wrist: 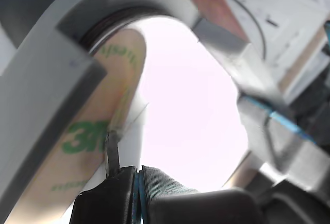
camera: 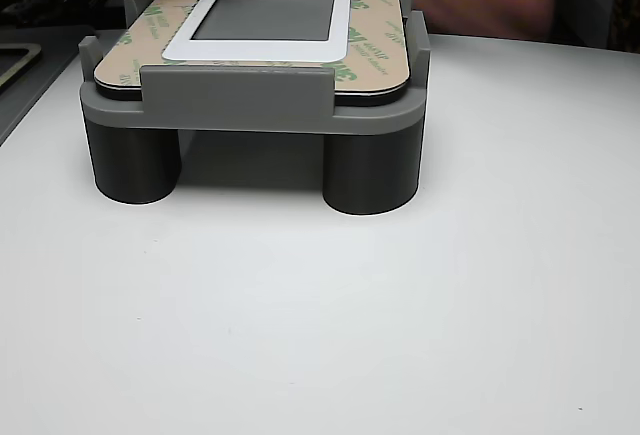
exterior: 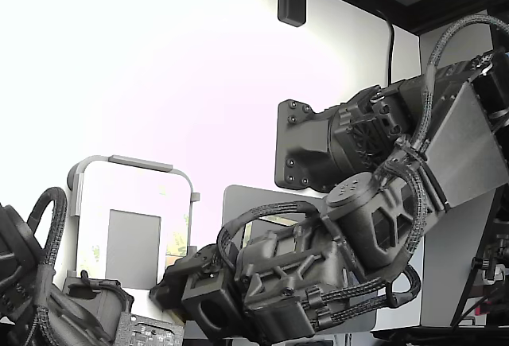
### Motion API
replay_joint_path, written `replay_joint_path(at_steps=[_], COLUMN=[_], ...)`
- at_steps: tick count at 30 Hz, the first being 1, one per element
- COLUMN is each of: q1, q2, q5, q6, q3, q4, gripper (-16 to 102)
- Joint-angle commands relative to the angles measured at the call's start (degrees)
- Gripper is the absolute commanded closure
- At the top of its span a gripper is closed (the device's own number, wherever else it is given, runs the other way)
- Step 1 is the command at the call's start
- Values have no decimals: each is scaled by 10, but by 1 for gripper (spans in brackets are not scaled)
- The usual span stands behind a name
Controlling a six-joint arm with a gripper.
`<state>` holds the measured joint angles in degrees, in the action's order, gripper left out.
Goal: Peel off protective film from adhesive tape.
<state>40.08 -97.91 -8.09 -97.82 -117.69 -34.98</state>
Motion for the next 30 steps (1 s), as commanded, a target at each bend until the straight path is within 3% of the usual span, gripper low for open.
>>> replay_joint_path(at_steps=[1, 6, 10, 11, 12, 13, 14, 15, 23, 30], q1=[-10, -14, -24, -28, -32, -36, -40, -42, -89, -237], q2=[-17, -49, -81, -93, -105, -124, -140, -156, -242, -402], q5=[-7, -17, -26, -26, -26, -25, -23, -24, -4, 102], q6=[-2, 8, 33, 38, 50, 61, 68, 80, 250, 578], q3=[22, 50, 72, 73, 72, 63, 55, 47, 40, -65], q4=[-21, -90, -171, -186, -202, -209, -221, -232, -306, -221], gripper=[96, 94, 70, 57, -10, 11, 13, -12, -12, -7])
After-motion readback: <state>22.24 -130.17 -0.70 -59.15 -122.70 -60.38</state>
